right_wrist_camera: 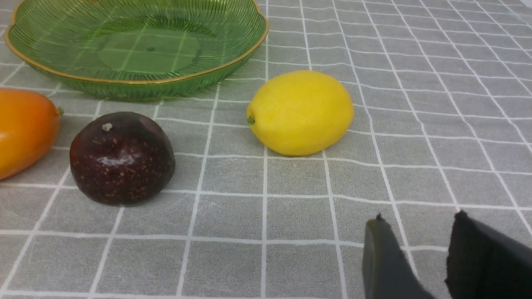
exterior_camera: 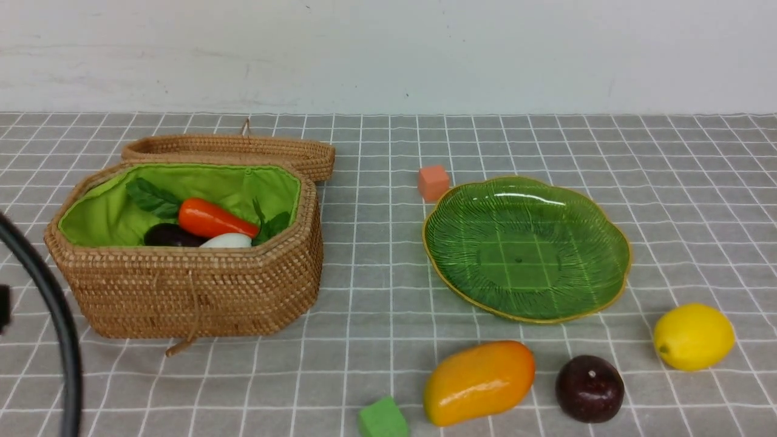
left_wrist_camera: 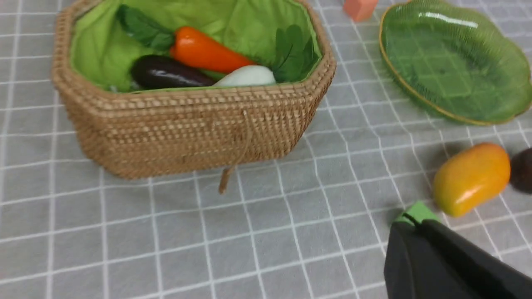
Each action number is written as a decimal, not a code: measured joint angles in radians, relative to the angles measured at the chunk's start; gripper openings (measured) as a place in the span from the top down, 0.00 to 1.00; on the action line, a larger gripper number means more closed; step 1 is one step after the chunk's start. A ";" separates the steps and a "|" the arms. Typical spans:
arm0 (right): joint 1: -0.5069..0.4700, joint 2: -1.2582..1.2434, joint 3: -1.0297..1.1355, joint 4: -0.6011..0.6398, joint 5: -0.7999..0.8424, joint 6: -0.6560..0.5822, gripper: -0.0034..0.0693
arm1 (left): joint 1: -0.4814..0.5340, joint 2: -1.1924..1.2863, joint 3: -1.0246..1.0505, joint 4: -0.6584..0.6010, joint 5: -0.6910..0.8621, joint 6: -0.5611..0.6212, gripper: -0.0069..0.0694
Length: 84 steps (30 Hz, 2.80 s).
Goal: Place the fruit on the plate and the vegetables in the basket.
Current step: Use the right arm to grab a lemon and put it into the right plate
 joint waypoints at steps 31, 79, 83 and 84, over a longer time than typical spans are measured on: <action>0.000 0.000 0.000 0.000 0.000 0.000 0.62 | 0.147 -0.421 0.514 0.173 -0.477 -0.044 0.93; 0.000 0.000 0.010 0.005 -0.076 0.000 0.62 | 0.179 -0.608 0.867 0.166 -0.474 -0.044 0.90; 0.000 0.000 0.010 0.067 -0.267 0.052 0.62 | 0.179 -0.608 0.867 0.166 -0.474 -0.044 0.90; 0.000 0.000 0.010 0.086 -0.314 0.075 0.62 | 0.179 -0.608 0.867 0.166 -0.474 -0.044 0.90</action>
